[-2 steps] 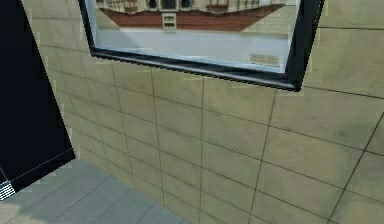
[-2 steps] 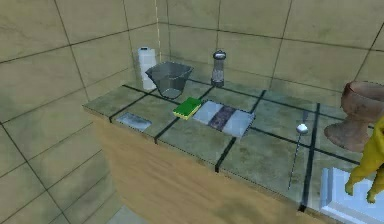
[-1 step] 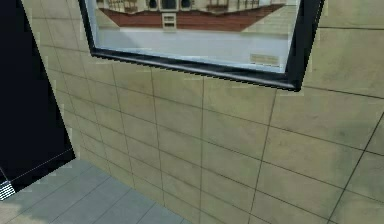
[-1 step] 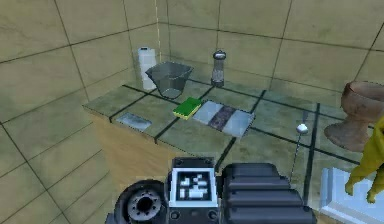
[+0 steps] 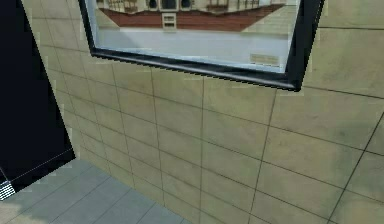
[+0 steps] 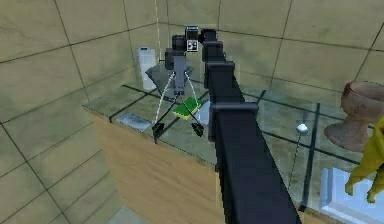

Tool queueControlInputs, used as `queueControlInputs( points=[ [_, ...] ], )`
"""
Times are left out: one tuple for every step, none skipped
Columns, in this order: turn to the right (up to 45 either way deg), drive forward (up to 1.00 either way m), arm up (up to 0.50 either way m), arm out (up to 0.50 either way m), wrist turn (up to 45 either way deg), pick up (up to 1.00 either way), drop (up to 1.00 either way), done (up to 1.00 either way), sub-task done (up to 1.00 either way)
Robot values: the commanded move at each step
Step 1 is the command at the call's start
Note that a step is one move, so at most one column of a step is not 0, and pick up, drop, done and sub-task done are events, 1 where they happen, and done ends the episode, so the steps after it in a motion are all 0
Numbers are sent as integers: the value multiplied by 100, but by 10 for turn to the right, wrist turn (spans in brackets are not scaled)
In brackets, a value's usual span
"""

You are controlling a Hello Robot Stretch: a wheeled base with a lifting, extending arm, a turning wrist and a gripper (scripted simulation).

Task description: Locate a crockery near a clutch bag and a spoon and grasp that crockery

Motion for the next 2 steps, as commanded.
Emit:
queueControlInputs(
  points=[
    [0,0,0,0,450,0,0,0,0],
    [0,0,0,0,450,0,0,0,0]
  ],
)
